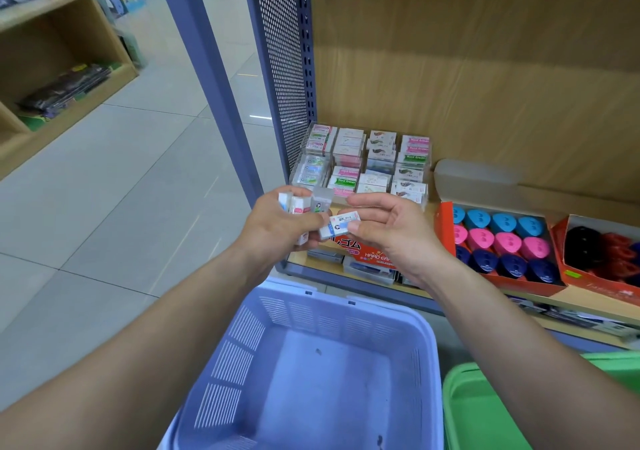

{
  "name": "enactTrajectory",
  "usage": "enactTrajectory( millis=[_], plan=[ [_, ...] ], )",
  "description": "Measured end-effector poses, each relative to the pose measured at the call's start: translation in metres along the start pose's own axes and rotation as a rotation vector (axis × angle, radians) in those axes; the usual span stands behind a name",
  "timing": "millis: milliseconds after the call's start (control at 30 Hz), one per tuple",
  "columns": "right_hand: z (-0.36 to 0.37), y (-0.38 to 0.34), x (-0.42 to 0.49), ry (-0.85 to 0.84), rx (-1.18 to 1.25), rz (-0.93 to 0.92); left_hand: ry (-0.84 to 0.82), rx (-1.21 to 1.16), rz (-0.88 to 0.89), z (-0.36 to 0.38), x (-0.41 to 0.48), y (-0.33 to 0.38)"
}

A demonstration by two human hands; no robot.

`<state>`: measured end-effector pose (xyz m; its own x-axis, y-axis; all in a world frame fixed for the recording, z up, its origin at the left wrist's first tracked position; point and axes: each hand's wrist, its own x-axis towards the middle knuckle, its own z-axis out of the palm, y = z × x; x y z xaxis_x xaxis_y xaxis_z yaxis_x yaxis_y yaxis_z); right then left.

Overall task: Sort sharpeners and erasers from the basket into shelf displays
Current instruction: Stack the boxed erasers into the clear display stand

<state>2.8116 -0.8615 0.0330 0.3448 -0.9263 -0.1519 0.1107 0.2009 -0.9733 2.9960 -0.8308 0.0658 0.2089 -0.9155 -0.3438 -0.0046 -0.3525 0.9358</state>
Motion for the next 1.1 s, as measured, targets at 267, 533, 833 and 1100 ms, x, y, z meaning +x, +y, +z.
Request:
enactTrajectory(
  millis=[267,533,833,1100],
  plan=[
    [-0.005,0.023,0.015,0.076,-0.351,0.125,0.132,0.111,-0.017,-0.031,0.009,-0.011],
    [0.027,0.06,0.119,0.218,-0.557,-0.006,0.195,0.253,-0.061,-0.066,0.013,-0.033],
    [0.045,0.097,0.165,0.08,-1.198,-0.154,0.154,0.22,-0.068,-0.076,0.017,-0.037],
    [0.048,0.045,0.091,-0.057,-0.544,-0.211,0.128,0.165,-0.034,-0.065,0.019,-0.028]
  ],
)
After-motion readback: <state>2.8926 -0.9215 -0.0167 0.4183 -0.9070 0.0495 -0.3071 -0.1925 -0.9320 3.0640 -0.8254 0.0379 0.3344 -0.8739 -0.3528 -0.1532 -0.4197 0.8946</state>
